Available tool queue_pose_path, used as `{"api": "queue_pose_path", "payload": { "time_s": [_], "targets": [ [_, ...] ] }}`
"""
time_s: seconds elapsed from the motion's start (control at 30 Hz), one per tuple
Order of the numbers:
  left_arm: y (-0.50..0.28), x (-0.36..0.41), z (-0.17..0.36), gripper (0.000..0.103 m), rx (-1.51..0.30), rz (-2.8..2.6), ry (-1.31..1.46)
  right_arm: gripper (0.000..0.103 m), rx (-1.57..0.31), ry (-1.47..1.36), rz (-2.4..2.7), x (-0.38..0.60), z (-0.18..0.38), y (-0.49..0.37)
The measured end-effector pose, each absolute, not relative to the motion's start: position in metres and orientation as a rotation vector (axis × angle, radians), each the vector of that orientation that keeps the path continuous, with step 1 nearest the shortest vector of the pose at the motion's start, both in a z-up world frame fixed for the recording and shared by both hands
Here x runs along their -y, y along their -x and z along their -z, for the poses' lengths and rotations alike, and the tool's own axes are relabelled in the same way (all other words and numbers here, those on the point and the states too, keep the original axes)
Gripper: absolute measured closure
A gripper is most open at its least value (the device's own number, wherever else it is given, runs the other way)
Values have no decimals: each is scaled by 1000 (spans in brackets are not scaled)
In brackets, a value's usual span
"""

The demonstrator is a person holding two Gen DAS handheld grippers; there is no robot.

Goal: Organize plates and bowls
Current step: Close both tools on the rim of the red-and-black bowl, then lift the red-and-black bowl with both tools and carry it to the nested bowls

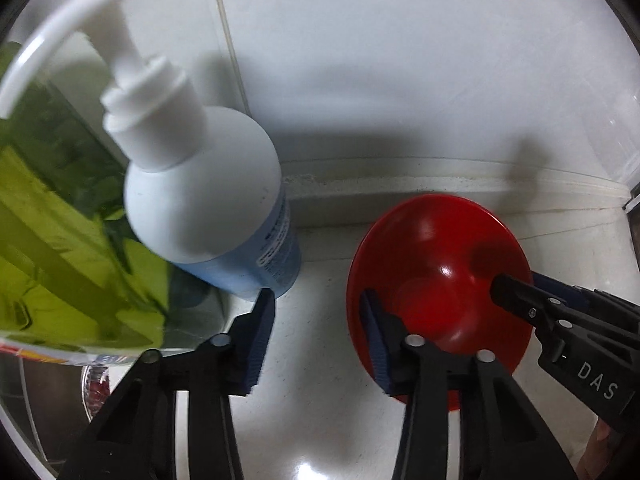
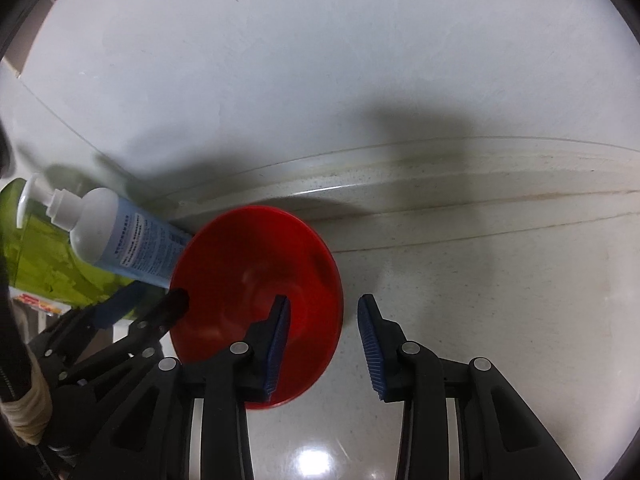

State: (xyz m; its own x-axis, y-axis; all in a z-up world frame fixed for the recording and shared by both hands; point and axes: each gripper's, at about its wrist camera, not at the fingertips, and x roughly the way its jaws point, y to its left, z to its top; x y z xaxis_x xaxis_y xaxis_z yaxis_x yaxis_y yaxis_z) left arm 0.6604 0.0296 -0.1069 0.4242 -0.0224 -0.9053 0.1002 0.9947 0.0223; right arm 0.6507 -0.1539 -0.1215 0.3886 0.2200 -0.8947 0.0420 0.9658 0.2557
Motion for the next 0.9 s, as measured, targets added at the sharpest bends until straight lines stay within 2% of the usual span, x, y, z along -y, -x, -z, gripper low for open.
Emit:
{"api": "queue_pose_path", "payload": {
  "time_s": [0.2,0.4,0.63,0.9],
  "targets": [
    [-663,-20,111,81,-1139,110,-64,89,-1192,-255,-111,156,129,-653],
    [-663,-10,113,94,-1147,132,-61,94,-1190,-242,-111,154,130,-651],
    [-658,-21,104,94,-1129,136,-33,95,-1172,-227,-103,152,124,-645],
    [-623,-17,70,94,-1077,166,-9,95,-1119,-240,-93,154,91,-612]
  ]
}}
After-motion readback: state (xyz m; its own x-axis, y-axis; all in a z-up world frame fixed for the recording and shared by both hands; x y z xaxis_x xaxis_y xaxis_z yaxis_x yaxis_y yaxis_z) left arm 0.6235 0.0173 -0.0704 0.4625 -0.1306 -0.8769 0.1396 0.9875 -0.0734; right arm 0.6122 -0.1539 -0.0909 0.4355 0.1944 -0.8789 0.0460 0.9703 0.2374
